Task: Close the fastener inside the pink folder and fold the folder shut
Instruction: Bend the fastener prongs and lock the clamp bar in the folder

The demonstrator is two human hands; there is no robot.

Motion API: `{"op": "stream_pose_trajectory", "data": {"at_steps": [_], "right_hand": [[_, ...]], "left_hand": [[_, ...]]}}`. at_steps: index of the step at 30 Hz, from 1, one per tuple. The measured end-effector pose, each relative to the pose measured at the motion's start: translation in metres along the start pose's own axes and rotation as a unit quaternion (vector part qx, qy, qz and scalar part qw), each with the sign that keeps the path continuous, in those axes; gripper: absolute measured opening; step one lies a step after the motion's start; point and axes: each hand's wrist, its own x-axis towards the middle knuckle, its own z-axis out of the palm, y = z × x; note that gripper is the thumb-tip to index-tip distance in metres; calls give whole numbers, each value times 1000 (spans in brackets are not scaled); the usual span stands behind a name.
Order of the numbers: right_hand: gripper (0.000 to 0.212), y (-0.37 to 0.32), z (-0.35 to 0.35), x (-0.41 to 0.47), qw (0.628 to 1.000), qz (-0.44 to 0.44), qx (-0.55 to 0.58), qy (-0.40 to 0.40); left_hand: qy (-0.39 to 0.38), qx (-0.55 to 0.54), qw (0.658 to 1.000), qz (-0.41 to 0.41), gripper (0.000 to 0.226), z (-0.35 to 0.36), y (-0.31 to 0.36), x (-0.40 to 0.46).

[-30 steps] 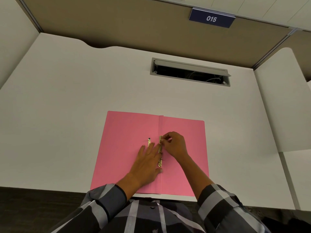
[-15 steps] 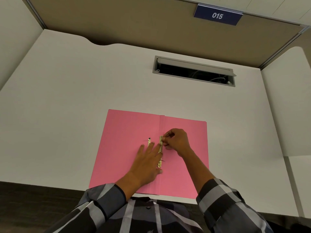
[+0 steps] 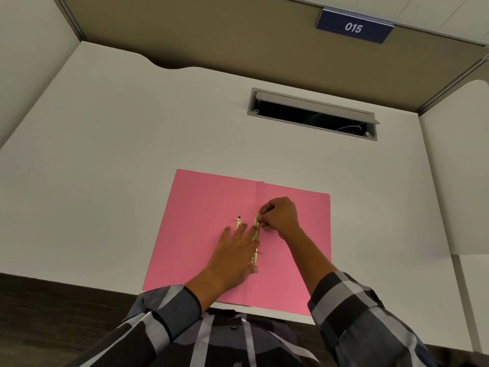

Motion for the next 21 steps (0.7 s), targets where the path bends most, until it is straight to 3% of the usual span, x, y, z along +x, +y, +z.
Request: {"op": "stream_pose_trajectory", "data": {"at_steps": [21], "right_hand": [[11,-13,-7,8,999,-1,-31,-34]], "left_hand": [[-1,14,1000,4,81,0,-1,0]]}}
